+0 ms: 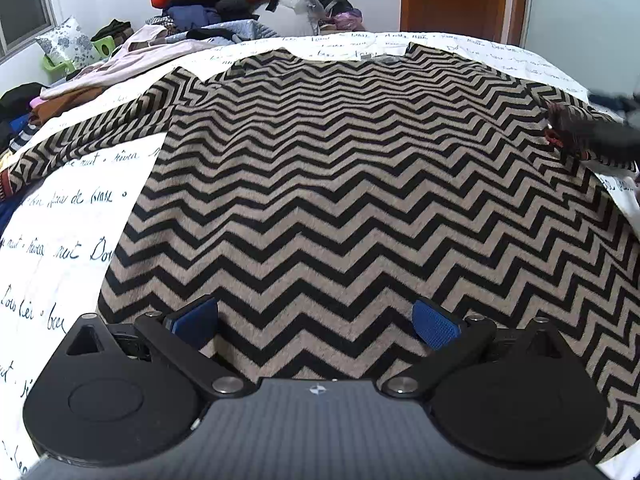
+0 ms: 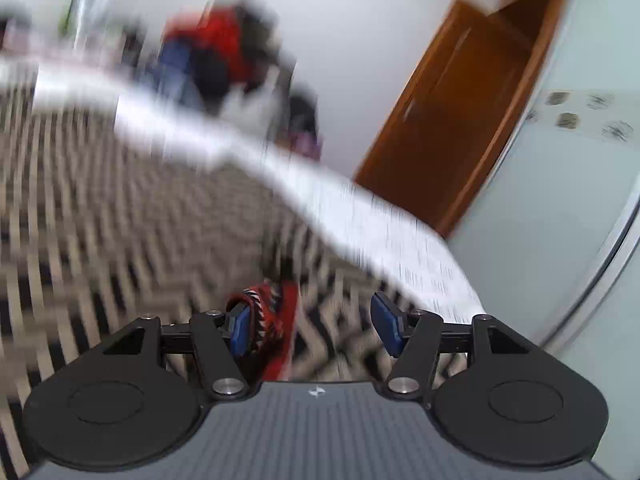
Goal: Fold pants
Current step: 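Lift the cuff with the right tool and carry it across the sweater body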
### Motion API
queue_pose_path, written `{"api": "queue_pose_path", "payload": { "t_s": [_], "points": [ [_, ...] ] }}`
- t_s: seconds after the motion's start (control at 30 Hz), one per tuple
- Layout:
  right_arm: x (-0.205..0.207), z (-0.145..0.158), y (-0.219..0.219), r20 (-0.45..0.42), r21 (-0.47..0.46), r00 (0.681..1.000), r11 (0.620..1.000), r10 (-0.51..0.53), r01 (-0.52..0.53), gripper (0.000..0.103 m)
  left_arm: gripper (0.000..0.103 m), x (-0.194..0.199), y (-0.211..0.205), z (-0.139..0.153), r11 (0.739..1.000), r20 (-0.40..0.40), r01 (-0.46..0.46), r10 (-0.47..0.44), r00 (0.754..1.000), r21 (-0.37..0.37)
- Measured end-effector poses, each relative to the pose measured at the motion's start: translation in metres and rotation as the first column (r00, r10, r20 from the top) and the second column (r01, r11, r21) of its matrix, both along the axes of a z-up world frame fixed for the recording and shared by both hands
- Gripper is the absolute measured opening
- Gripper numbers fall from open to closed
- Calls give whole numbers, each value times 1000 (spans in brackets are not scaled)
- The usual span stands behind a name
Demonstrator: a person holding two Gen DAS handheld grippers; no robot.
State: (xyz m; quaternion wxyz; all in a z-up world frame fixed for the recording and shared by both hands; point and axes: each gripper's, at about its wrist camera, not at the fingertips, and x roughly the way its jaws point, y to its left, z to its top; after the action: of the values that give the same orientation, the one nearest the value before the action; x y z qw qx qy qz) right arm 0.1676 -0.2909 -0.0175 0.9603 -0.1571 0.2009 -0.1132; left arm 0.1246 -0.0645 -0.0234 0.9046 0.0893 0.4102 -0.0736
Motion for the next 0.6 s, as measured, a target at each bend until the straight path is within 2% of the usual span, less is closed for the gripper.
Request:
{"api": "queue_pose_path", "payload": {
  "t_s": [0.03, 0.07, 0.1, 0.13, 0.17, 0.23, 0.33, 0.43, 0.5, 0.53, 0.6],
  "points": [
    [-6, 9, -6, 95, 80, 995, 997, 15, -23, 72, 103, 0, 0, 1, 1000, 3, -1, 1, 1000, 2],
    [-12, 18, -14, 185, 169, 983, 984, 19, -51, 85, 103, 0, 0, 0, 1000, 5, -3, 3, 1000, 5],
    [-20, 27, -23, 267, 258, 964, 962, 11, -83, 97, 103, 0, 1, 0, 1000, 4, -7, 7, 1000, 9],
    [-26, 34, -33, 335, 344, 942, 932, -9, -114, 100, 103, 1, 2, -1, 1000, 0, -11, 11, 1000, 10],
    [-30, 39, -42, 358, 401, 933, 907, -25, -129, 100, 103, 2, 3, -2, 1000, -7, -16, 16, 1000, 8],
    [-32, 45, -53, 307, 437, 952, 890, -11, -131, 100, 103, 2, 5, -4, 1000, -15, -22, 22, 1000, -3],
    [-39, 43, -50, 148, 321, 989, 946, -1, -47, 100, 103, 3, 7, -4, 1000, -15, -21, 21, 1000, -4],
    [-57, 28, -30, 52, 137, 997, 988, 59, -66, 98, 103, 3, 5, -4, 1000, -16, -24, 24, 1000, -4],
    [-64, 13, -9, -17, 3, 994, 994, 110, -110, 87, 103, 2, 3, -5, 1000, -19, -24, 24, 1000, -4],
    [-66, 5, 3, -50, -73, 990, 988, 131, -135, 84, 103, 2, 2, -6, 1000, -19, -21, 21, 1000, -4],
    [-66, -6, 23, -95, -181, 982, 967, 164, -179, 70, 103, -1, 1, -5, 1000, -17, -15, 15, 1000, 1]
  ]
}}
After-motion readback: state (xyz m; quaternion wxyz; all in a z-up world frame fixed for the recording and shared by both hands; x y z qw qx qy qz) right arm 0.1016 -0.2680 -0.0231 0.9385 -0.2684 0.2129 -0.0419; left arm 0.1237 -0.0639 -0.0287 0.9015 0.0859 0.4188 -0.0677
